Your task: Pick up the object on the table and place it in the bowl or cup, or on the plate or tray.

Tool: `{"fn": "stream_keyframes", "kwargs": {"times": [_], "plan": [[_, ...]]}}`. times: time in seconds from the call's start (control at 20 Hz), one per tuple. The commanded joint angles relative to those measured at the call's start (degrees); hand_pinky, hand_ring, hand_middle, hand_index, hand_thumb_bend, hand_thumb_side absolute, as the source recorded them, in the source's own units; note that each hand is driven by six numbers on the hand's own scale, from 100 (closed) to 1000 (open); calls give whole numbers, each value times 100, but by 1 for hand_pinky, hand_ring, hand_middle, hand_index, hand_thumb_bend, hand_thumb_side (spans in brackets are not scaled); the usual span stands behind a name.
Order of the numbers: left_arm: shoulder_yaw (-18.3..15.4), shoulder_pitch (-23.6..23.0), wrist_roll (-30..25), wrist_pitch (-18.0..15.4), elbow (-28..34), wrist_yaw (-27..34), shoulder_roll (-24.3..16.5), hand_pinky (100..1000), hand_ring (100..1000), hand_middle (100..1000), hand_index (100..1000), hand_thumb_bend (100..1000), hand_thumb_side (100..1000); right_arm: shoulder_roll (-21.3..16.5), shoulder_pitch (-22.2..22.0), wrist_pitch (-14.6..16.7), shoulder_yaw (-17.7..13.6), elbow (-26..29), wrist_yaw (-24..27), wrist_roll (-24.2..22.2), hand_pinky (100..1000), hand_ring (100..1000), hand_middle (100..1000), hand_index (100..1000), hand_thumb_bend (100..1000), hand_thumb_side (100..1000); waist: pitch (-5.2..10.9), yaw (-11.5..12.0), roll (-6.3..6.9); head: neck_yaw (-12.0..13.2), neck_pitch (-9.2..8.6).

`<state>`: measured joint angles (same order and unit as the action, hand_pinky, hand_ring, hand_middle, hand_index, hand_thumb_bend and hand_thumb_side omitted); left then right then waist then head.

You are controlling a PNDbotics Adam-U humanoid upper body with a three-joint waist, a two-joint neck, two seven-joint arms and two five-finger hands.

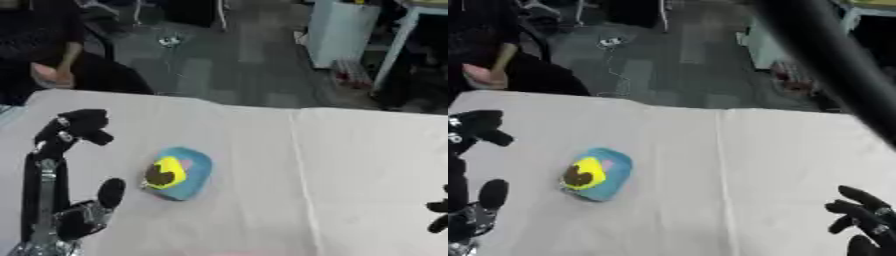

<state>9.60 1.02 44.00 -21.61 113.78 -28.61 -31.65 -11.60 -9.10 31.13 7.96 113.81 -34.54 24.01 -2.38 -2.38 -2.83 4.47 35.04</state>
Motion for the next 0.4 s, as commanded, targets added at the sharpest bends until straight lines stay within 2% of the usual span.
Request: {"fn": "stream_keyframes", "kwargs": {"times": [0.05,0.4], "plan": [[0,22,80,-151,81,-46,-48,438,501,671,729,456,840,-10,21,5,43,79,-60,34,367,603,762,755,100,933,27,-18,25,-22,10],[8,-23,71,-12,81,-83,-21,434,498,671,731,458,853,-8,29,16,86,79,-89,23,367,603,762,755,100,933,15,-46,29,-49,-27]]}}
